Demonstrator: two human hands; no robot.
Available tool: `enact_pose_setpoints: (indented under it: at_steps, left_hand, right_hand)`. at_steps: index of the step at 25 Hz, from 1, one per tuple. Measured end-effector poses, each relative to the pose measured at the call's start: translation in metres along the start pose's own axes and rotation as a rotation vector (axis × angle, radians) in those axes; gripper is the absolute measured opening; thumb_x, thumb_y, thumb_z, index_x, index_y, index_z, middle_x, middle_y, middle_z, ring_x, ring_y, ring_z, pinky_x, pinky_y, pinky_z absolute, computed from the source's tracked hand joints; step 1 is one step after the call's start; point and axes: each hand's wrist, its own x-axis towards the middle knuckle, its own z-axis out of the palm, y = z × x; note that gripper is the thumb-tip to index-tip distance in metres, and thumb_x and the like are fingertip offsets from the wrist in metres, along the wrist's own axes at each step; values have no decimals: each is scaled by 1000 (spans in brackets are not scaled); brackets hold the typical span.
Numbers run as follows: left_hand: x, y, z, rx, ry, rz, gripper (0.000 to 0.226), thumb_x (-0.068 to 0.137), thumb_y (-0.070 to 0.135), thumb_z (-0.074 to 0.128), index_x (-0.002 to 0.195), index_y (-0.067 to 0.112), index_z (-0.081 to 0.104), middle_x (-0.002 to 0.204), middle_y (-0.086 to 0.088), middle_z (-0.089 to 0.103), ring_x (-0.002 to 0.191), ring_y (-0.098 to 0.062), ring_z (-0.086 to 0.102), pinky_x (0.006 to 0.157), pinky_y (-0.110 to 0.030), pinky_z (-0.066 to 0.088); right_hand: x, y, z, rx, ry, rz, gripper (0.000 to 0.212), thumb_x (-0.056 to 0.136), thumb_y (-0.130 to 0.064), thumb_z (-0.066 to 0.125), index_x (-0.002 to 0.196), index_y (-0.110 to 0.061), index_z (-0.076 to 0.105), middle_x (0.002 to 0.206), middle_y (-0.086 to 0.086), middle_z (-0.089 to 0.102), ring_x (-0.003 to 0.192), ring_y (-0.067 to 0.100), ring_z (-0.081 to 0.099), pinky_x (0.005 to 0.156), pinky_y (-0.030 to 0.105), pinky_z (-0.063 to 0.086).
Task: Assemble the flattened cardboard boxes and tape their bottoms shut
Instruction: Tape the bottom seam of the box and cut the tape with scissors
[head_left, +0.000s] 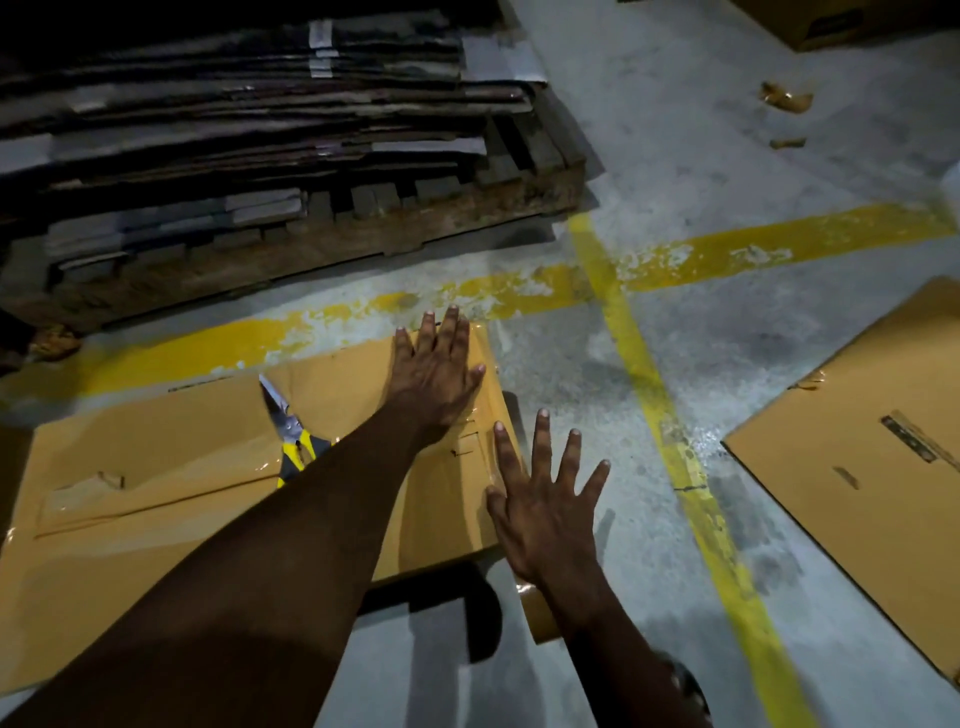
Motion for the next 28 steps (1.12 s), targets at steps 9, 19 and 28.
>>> enact_pose_setpoints:
  at_steps: [9,19,28]
  left_hand:
    - [-40,26,11,21,23,-18,66,100,46,11,153,11,-7,160,-5,-15,147,-34,-12,116,-58,1]
    - [-195,34,34,23,-93,271,71,92,44,23,154,19,-2,161,-8,-7,146,-36,-11,116,-53,-1]
    - [-309,-60,58,49,-54,89,74,91,43,37,153,8,15,161,-12,7,147,-34,9,111,-53,22]
  right_hand:
    - [2,-3,-5,21,-35,48,66,91,-58,18,154,-43,5,163,19,5,142,57,12,103,79,9]
    - [26,-46,-40,248,3,-11,73,90,-58,4,156,-30,17,164,9,10,150,35,7,116,59,1]
    - [12,-136,-13,18,-242,-537,51,102,-30,39,150,-42,27,165,-2,11,150,31,9,115,60,8]
